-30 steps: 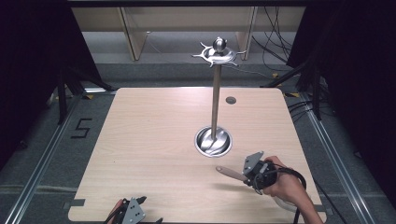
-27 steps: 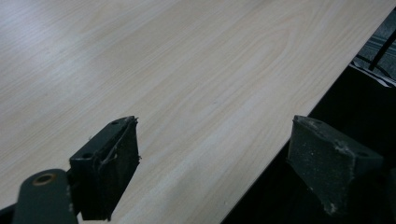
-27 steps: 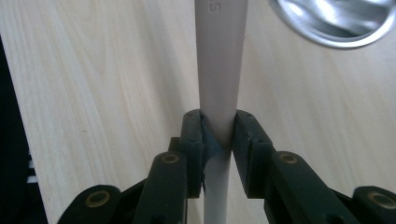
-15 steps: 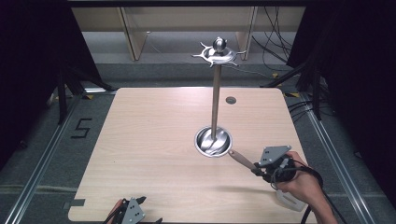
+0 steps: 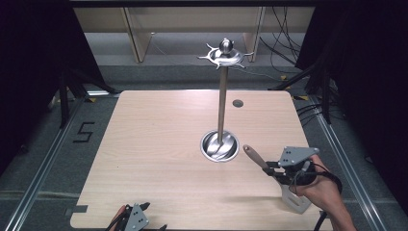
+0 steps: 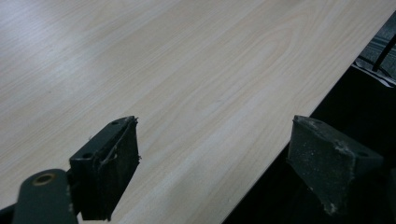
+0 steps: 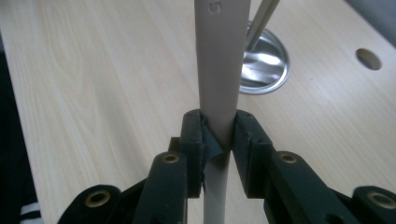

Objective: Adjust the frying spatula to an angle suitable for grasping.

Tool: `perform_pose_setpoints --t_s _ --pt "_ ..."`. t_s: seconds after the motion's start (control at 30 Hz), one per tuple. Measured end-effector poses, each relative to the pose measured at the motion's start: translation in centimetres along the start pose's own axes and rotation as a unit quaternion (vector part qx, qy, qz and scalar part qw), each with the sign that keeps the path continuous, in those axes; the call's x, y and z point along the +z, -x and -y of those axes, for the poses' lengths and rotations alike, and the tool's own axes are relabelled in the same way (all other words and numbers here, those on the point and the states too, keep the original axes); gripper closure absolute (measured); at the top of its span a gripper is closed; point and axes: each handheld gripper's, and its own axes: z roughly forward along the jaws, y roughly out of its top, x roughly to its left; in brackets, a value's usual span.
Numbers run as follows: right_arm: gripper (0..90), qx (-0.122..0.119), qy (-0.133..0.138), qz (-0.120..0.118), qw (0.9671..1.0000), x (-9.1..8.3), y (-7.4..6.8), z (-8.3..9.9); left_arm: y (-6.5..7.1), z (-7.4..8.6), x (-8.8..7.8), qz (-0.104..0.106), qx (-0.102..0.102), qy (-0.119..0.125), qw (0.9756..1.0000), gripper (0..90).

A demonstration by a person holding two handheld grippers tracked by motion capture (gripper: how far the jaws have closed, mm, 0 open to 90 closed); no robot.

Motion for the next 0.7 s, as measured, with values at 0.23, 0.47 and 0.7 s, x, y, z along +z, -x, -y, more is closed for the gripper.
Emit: perform_pose_setpoints --t_s 0.23,0.47,0.7 --pt "75.4 0.013 0.031 0.0 0.9994 -1.3 0.1 -0.3 0.0 0.0 0.0 0.004 -0.007 0.004 1.0 15.6" --pt "75.4 0.013 0.07 0.003 0.9974 -1.9 0.4 -0.6 -0.2 -0.1 0.0 0.002 0.006 0.001 1.0 15.6" --pt "75.4 0.03 0.111 0.008 0.9933 -2.0 0.6 -0.9 -0.2 0.0 -0.1 0.006 0.007 -0.007 0.9999 15.6"
